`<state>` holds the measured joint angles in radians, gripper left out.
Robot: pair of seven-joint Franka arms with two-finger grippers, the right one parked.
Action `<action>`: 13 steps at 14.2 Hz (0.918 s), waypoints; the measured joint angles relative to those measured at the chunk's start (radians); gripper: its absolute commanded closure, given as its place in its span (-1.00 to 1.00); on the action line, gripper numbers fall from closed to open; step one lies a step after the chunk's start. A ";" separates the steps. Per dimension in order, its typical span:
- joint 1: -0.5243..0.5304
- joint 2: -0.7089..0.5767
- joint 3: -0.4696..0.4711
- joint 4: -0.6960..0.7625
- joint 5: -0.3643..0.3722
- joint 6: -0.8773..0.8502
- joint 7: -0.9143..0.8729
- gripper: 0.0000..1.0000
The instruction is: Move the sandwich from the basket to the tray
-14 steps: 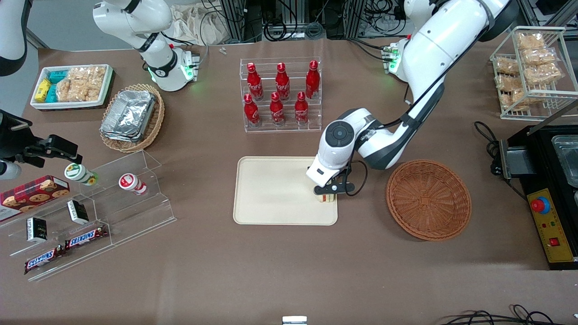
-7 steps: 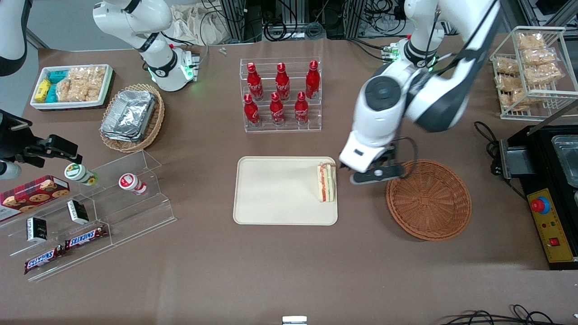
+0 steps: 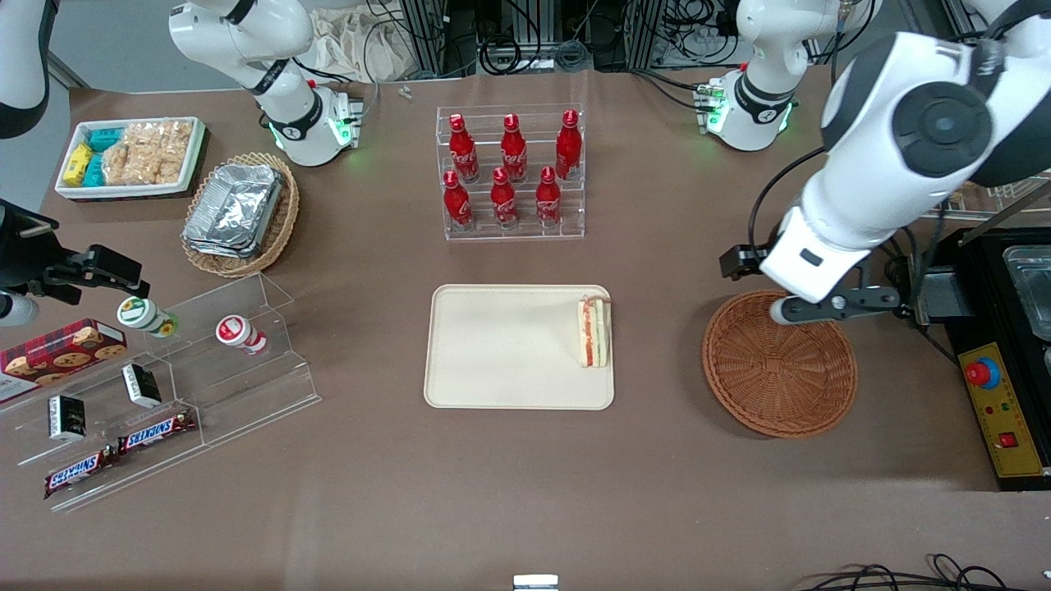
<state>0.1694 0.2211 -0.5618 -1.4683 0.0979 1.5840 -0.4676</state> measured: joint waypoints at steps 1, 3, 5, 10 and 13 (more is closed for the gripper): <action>0.009 -0.009 0.004 0.002 -0.006 -0.025 0.034 -1.00; 0.013 -0.038 0.035 0.005 -0.024 -0.089 0.076 -1.00; 0.003 -0.079 0.100 0.005 -0.038 -0.125 0.117 -1.00; -0.180 -0.188 0.452 -0.019 -0.117 -0.186 0.287 -1.00; -0.214 -0.260 0.506 -0.084 -0.138 -0.186 0.289 -1.00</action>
<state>-0.0445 -0.0391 -0.0556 -1.5527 -0.0406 1.3982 -0.1782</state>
